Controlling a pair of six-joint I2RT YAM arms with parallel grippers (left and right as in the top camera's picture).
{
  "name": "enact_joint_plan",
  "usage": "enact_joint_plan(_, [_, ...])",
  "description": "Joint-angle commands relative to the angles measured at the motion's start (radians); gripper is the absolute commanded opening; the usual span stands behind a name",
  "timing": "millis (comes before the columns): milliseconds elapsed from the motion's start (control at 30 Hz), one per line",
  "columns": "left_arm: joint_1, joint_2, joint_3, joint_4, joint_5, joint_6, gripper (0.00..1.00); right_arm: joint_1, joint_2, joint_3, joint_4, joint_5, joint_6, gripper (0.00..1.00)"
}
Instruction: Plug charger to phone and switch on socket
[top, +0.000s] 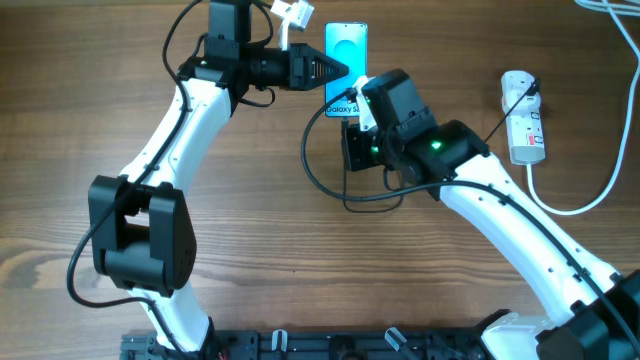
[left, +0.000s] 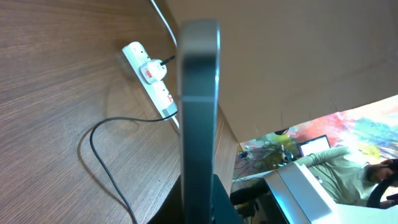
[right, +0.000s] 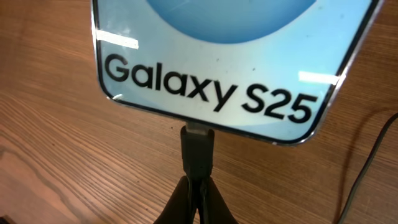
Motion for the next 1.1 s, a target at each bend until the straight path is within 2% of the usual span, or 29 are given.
enact_joint_plan(0, [0.001, -0.032, 0.018, 0.003, 0.053, 0.024, 0.04, -0.008, 0.013, 0.026, -0.002, -0.008, 0.004, 0.05])
enact_joint_plan(400, [0.001, -0.032, 0.018, -0.009, 0.053, 0.062, 0.04, -0.008, 0.013, 0.038, -0.002, -0.007, 0.003, 0.05])
enact_joint_plan(1067, [0.001, -0.032, 0.018, -0.034, 0.053, 0.049, 0.04, -0.008, 0.013, 0.07, 0.014, 0.055, -0.031, 0.04])
